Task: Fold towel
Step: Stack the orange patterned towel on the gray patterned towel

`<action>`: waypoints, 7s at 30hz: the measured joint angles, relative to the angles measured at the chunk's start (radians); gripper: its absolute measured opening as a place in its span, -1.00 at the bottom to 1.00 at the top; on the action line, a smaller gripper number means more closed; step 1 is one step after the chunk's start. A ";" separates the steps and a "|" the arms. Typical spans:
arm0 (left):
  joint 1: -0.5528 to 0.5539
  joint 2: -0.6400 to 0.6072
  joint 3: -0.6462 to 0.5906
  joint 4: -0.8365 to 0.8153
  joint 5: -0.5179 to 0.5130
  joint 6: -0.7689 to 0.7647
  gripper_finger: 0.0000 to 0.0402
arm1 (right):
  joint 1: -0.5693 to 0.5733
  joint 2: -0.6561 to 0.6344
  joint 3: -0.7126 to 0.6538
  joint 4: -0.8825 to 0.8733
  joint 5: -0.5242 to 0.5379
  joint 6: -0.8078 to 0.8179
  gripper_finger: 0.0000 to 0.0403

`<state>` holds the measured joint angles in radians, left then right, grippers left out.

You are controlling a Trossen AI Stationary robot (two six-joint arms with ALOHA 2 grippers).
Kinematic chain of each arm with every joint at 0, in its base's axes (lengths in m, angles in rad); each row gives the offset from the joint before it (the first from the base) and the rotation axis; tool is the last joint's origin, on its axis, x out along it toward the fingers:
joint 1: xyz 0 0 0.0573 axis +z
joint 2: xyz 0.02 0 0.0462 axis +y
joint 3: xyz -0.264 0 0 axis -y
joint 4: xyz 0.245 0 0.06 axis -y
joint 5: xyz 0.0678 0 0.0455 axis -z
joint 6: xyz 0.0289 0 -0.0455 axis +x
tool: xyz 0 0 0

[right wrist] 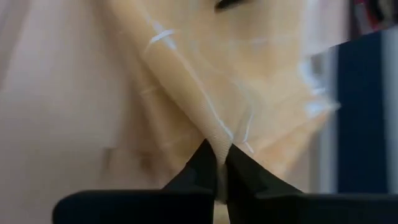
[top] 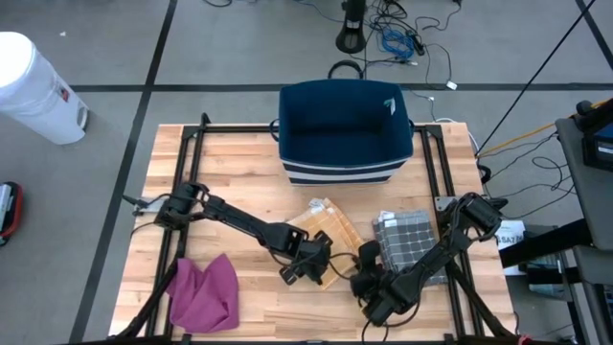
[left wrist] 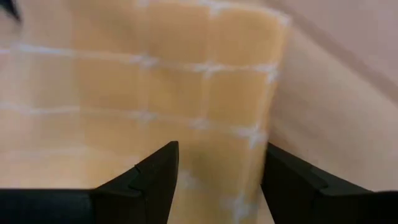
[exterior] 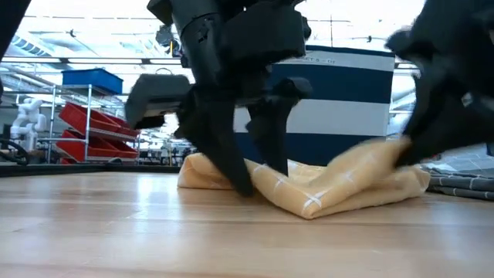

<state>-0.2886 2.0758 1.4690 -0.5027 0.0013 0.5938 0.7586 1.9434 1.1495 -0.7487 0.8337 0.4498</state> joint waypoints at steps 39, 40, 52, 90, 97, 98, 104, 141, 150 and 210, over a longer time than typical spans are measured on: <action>-0.022 -0.111 0.001 -0.003 -0.029 -0.089 0.06 | -0.157 -0.003 0.028 -0.756 -0.107 0.667 -0.09; -0.022 -0.111 0.001 -0.003 -0.025 -0.090 0.06 | -0.157 -0.004 0.022 -0.767 -0.121 0.689 -0.01; -0.016 -0.111 0.001 0.014 -0.006 -0.090 0.06 | -0.082 -0.006 0.064 -0.822 -0.184 0.869 0.09; 0.074 0.042 0.000 0.277 0.061 0.116 0.06 | 0.024 -0.007 -0.055 0.151 -0.122 0.559 -0.09; 0.086 0.042 0.000 0.280 0.061 0.118 0.06 | -0.019 0.011 -0.055 0.148 -0.119 0.535 -0.11; 0.086 0.042 0.000 0.280 0.061 0.118 0.06 | -0.026 0.016 -0.053 0.149 -0.121 0.535 -0.13; 0.086 0.042 0.000 0.279 0.061 0.115 0.06 | -0.035 0.031 -0.052 0.157 -0.102 0.539 -0.57; -0.008 0.042 0.000 0.622 -0.372 -0.047 0.06 | -0.042 -0.233 -0.054 0.123 0.036 0.741 -1.00; -0.011 0.040 0.000 0.587 -0.458 -0.069 0.06 | -0.044 -0.233 -0.054 0.135 0.106 0.742 -1.00; -0.101 -0.007 0.000 0.521 -0.685 0.084 -0.96 | -0.025 -0.232 -0.148 0.049 -0.006 0.430 0.25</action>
<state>-0.3893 2.0691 1.4693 0.0187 -0.6834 0.6782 0.7331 1.7111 1.0011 -0.6999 0.8273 0.8801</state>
